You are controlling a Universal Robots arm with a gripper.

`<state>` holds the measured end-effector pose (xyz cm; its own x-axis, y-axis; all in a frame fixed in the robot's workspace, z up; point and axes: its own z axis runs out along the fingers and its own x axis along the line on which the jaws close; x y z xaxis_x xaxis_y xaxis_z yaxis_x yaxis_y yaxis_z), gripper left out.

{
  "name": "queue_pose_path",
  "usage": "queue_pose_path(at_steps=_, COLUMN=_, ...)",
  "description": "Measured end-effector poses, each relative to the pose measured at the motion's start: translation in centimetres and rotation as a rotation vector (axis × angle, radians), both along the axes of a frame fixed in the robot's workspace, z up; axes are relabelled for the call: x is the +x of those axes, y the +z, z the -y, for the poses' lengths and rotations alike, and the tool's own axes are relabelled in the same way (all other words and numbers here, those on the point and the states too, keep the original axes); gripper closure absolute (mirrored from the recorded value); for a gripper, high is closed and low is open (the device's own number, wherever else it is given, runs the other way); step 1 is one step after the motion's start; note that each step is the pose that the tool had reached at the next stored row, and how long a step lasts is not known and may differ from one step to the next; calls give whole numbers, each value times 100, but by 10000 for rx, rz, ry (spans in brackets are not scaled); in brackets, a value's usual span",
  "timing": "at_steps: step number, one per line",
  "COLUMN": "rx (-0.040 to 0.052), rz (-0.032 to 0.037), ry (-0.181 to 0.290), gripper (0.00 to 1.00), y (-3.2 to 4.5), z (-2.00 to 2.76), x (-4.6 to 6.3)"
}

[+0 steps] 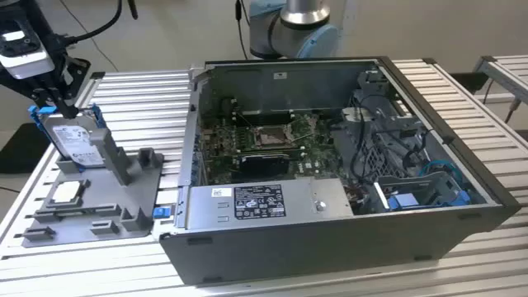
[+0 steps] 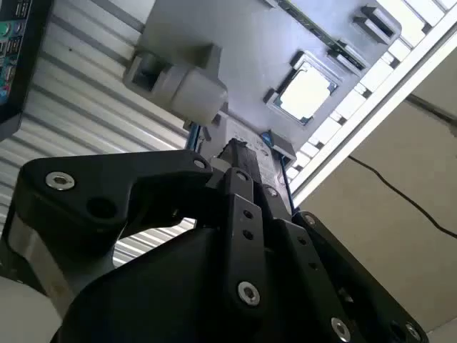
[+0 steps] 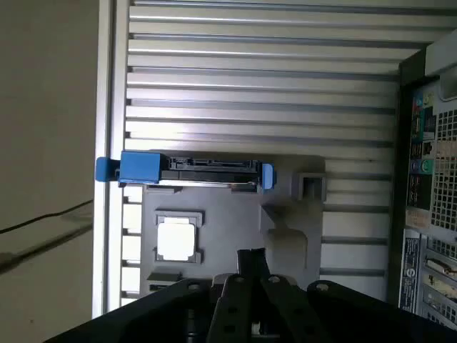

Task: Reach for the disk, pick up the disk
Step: 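Reach for the disk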

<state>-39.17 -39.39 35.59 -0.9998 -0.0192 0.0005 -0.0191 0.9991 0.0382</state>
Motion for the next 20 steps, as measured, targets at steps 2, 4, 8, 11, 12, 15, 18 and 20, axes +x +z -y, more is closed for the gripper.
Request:
queue_pose_path(at_steps=2, rx=0, rz=1, ry=0, gripper=100, y=0, z=0, x=0)
queue_pose_path(at_steps=4, rx=0, rz=0, ry=-1, gripper=100, y=0, z=0, x=0)
queue_pose_path(at_steps=8, rx=0, rz=0, ry=-1, gripper=100, y=0, z=0, x=0)
queue_pose_path(at_steps=11, rx=0, rz=0, ry=-1, gripper=100, y=0, z=0, x=0)
queue_pose_path(at_steps=12, rx=0, rz=0, ry=0, gripper=100, y=0, z=0, x=0)
queue_pose_path(at_steps=15, rx=0, rz=0, ry=-3, gripper=100, y=0, z=-19, x=-1)
queue_pose_path(at_steps=18, rx=0, rz=0, ry=4, gripper=100, y=-1, z=-111, x=0)
queue_pose_path(at_steps=20, rx=0, rz=0, ry=6, gripper=100, y=-3, z=-199, x=-5)
